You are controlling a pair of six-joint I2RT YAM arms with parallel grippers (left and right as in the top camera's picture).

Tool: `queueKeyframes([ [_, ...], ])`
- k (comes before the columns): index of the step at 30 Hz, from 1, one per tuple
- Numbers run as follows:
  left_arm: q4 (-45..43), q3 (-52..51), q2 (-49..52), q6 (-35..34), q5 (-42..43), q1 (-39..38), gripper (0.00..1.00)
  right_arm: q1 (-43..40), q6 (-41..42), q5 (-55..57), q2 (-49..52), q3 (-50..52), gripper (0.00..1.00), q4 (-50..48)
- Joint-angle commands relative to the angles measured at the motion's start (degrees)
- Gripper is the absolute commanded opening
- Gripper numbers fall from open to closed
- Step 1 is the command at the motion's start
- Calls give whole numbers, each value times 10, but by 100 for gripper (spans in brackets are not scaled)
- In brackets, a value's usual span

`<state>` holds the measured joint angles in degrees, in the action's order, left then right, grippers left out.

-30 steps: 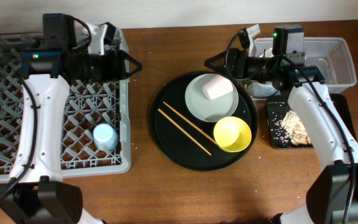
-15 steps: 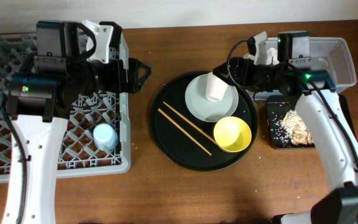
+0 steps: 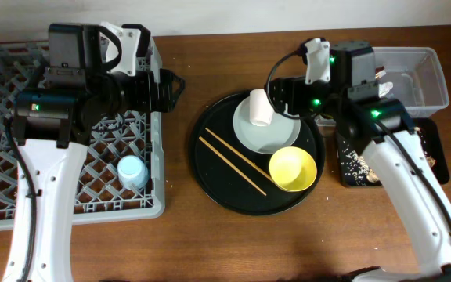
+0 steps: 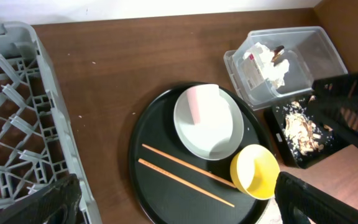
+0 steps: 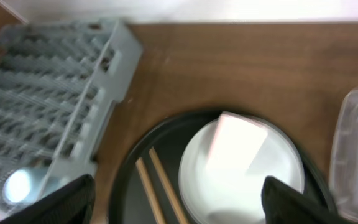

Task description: Sort waste into correct bins and load items into the dishwasher rack

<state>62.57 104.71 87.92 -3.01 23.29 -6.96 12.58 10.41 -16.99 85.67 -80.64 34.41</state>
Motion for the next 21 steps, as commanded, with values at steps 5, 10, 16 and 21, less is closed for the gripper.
queueKeyframes([
  [5,-4,5,10,0,-6,-1,99,1,-78,37,223,-238,83,129],
  [10,-3,5,22,0,-6,-1,99,-7,-175,-2,373,-376,82,213],
  [16,1,5,42,0,-6,-1,99,-11,-221,-24,423,-376,82,224],
  [21,1,5,43,0,-6,-1,99,-10,-233,-36,460,-375,81,221],
])
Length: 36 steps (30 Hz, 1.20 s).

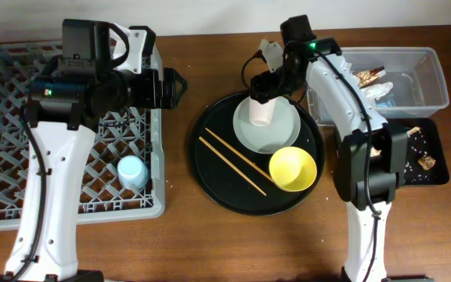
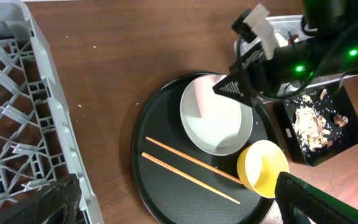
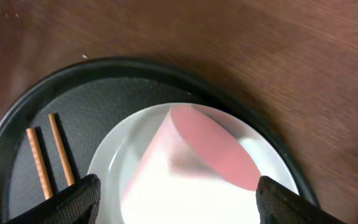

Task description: Sort waste into correct bins and load items into the dishwasher rack

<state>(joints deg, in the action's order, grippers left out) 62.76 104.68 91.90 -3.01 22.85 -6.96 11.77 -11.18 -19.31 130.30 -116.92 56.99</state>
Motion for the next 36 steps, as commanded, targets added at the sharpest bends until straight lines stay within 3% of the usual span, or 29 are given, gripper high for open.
queueKeyframes([
  [1,-1,6,4,0,-2,-1,99,-2,-17,-13,15,-12,81,-9],
  [5,-2,6,5,0,-2,-1,99,-2,-17,-14,22,-12,81,-9],
  [12,-1,6,11,0,-2,-1,99,-2,-26,-26,31,-12,68,55],
  [17,-2,6,12,0,-2,-1,99,-2,-32,-60,31,-12,53,130],
  [19,-2,6,12,0,-2,-1,99,-2,-32,-96,31,-12,41,151],
  [20,-2,6,12,0,-2,-1,99,-2,-16,-116,31,-12,32,155],
  [23,-1,6,12,0,-2,-1,99,-2,48,-124,32,-12,25,135],
  [29,-1,6,12,0,-2,-1,99,10,203,-82,32,26,25,41],
  [31,-1,6,12,0,-2,-1,99,22,207,-67,32,42,25,21],
  [33,-1,6,12,0,-2,-1,99,29,207,-59,32,43,7,15],
  [36,-1,6,12,0,-2,-1,99,27,207,-59,31,42,4,16],
])
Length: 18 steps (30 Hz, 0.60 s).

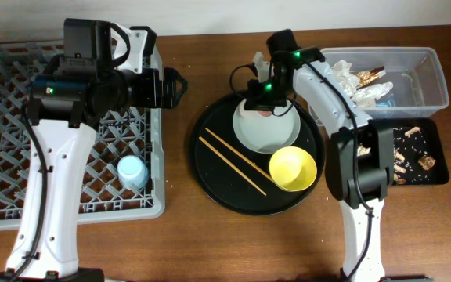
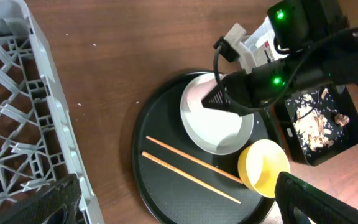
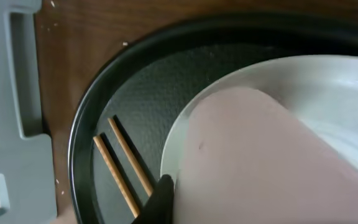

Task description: Sort waste into correct bins and load items into the dishwasher rack

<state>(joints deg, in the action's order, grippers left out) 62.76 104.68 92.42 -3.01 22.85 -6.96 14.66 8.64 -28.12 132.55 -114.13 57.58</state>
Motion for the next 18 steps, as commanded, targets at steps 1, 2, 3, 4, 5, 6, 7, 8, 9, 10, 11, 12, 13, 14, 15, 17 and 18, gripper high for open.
queueKeyframes([
  [1,-1,6,6,0,-2,-1,99,-6,9,29,1,13,4,18],
  [2,-1,6,6,0,-2,-1,99,-13,8,28,-17,12,4,28],
  [3,-1,6,6,0,-2,-1,99,-17,0,20,-31,10,4,35],
  [4,-1,6,6,0,1,-1,99,-23,-9,1,-54,8,4,42],
  [5,-2,6,6,0,10,-1,99,-31,-21,-35,-85,6,4,50],
  [6,-2,6,6,0,42,-1,99,-43,-40,-102,-123,6,4,52],
  [7,-2,6,6,0,70,-1,99,-49,-50,-151,-144,6,4,50],
  [8,-3,6,6,0,104,-1,99,-57,-75,-236,-167,6,4,43],
  [9,-7,6,6,0,159,0,99,-62,-100,-348,-185,6,4,27],
  [10,-14,6,6,0,203,0,99,-62,-116,-427,-190,6,4,12],
  [11,-23,6,6,0,250,3,99,-59,-129,-512,-190,6,4,-5],
  [12,-35,6,7,0,300,7,99,-52,-152,-571,-189,6,4,-11],
  [13,-44,6,9,0,343,9,99,-48,-177,-605,-189,6,4,-11],
  [14,-54,6,14,0,391,11,99,-37,-181,-608,-189,6,4,-22],
  [15,-63,6,21,0,432,12,99,-29,-181,-608,-189,6,4,-32],
  [17,-67,6,37,0,479,12,99,-18,-165,-608,-191,5,4,-55],
  [18,-66,6,50,0,491,12,94,-15,-155,-608,-195,5,4,-65],
])
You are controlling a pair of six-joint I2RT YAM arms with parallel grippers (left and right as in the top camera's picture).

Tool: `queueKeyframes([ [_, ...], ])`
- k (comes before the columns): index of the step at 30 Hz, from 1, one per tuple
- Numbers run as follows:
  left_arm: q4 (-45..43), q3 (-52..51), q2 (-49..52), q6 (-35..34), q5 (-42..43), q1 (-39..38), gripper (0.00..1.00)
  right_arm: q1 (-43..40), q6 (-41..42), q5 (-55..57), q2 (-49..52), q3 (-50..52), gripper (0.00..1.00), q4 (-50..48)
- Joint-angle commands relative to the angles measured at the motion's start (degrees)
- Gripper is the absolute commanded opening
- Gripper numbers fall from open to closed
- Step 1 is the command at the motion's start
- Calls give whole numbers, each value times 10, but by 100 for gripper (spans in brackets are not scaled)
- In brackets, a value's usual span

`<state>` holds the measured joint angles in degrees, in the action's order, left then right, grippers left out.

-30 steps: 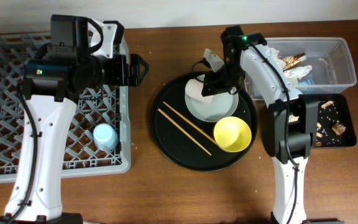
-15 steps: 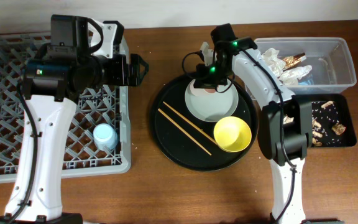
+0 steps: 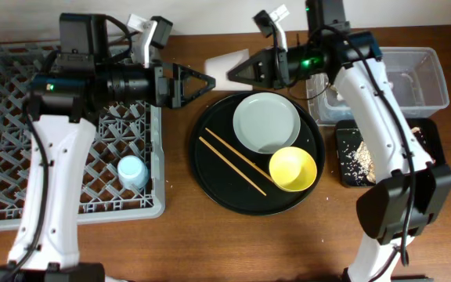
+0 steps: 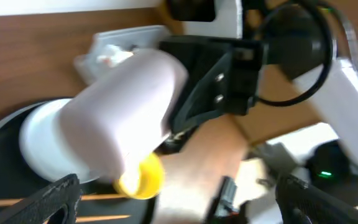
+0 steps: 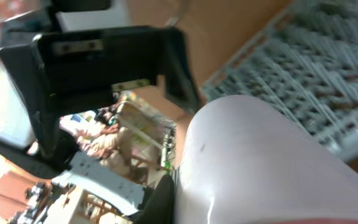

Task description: Sort waste into correct bins and load items into the dishwasher rack

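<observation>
A pale pink cup [image 3: 220, 64] hangs on its side above the table, just past the black tray's [image 3: 210, 180] upper left rim. My right gripper [image 3: 239, 70] is shut on it. My left gripper [image 3: 198, 83] stands open right beside it, pointing at the cup, nothing between its fingers. The left wrist view shows the cup [image 4: 122, 118] close in front, with the right gripper [image 4: 219, 71] behind it. In the right wrist view the cup [image 5: 260, 162] fills the lower frame. On the tray lie a bare white plate [image 3: 265, 123], a yellow bowl [image 3: 292, 168] and two chopsticks [image 3: 232, 164].
The grey dishwasher rack [image 3: 6, 164] stands at the left with a light blue cup [image 3: 131, 171] in its near right corner. A clear bin [image 3: 429, 78] with scraps and a black bin [image 3: 355, 168] with crumbs sit at the right.
The pink cup was on the white plate with my right gripper at it. Now the gripper holds it in the air, left of the plate. My left gripper has reached right, towards the cup.
The cup first lay on the plate with my right gripper beside the tray. The gripper was then over the cup, then down at it on the plate. Now the plate is bare and the cup is held up between both grippers.
</observation>
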<state>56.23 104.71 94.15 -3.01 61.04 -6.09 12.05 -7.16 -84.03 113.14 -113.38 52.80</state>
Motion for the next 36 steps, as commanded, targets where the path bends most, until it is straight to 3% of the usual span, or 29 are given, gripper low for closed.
queueKeyframes([
  [1,-1,5,41,0,113,3,91,14,6,-49,-5,-2,4,-23],
  [8,-22,5,70,0,189,55,89,12,23,-49,-63,-2,4,-49],
  [10,-25,5,70,0,188,56,89,16,61,-49,-64,-2,4,-84],
  [24,-30,5,70,0,267,48,95,75,77,76,-63,-2,4,-130],
  [25,-30,5,70,0,266,46,95,75,79,83,-63,-2,4,-132],
  [29,-30,5,70,0,262,45,76,74,79,83,-63,-2,4,-141],
  [36,-30,5,70,1,262,44,76,75,122,91,-63,-2,4,-183],
])
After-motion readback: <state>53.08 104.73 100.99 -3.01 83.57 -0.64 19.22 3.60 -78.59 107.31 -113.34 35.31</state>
